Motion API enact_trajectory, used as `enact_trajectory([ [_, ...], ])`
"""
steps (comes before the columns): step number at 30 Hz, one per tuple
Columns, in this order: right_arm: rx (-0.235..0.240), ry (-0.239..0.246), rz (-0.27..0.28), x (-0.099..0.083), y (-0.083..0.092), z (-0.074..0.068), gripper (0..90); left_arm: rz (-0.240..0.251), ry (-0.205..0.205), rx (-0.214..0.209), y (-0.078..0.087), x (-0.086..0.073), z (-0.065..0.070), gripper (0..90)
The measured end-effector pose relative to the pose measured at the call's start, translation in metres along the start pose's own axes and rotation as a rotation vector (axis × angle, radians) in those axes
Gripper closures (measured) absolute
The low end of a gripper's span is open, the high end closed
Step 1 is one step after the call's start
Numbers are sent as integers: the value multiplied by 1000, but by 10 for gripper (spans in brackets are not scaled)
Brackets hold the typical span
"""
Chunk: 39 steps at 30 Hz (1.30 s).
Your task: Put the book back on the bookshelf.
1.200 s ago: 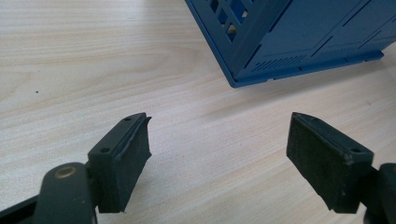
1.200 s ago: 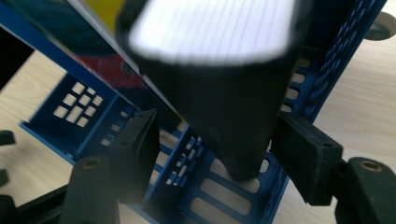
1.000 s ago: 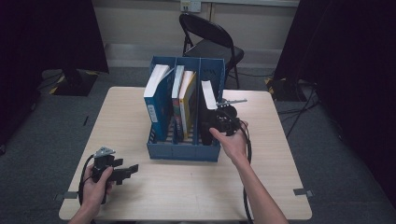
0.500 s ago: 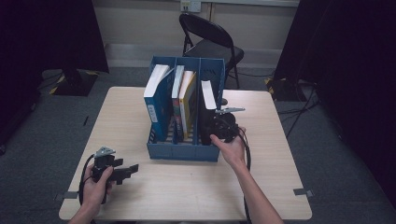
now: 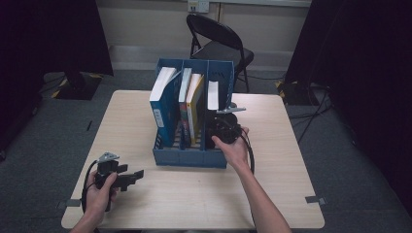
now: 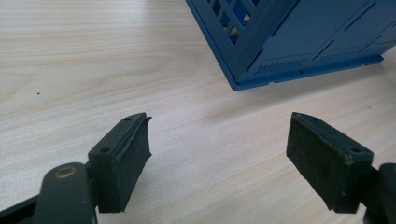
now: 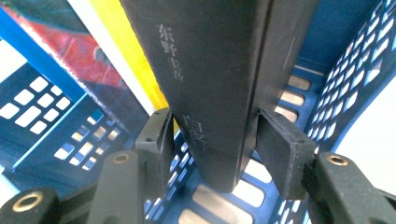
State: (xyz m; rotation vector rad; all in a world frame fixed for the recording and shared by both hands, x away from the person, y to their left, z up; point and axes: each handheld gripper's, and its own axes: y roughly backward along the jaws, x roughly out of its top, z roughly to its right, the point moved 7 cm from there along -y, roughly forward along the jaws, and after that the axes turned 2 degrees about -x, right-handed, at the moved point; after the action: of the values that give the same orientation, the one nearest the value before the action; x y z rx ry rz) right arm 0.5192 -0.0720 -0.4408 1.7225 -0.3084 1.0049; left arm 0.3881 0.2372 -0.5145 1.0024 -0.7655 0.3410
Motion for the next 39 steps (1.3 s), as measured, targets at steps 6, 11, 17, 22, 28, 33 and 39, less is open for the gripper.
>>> enact_trajectory([
  [6, -1, -4, -4, 9, -8, 6, 469, -1, 5, -6, 1, 1, 1, 213],
  [11, 16, 3, -13, 12, -11, 7, 454, -1, 23, 2, -1, 2, -3, 207],
  [17, 11, 2, -2, 15, -15, 10, 453, 3, 26, 3, -2, 3, -2, 209],
  [22, 1, 14, -11, 21, -20, 13, 454, 6, 29, -1, -1, 3, -3, 209],
  [28, 15, 21, -3, 21, -21, 15, 452, 5, 27, 1, -1, 3, -3, 211],
  [33, 17, 24, 0, 22, -22, 16, 454, 4, 17, -6, 0, 3, -2, 211],
  [39, 20, 29, -4, 22, -22, 17, 449, 8, 19, -4, 1, 3, -4, 211],
])
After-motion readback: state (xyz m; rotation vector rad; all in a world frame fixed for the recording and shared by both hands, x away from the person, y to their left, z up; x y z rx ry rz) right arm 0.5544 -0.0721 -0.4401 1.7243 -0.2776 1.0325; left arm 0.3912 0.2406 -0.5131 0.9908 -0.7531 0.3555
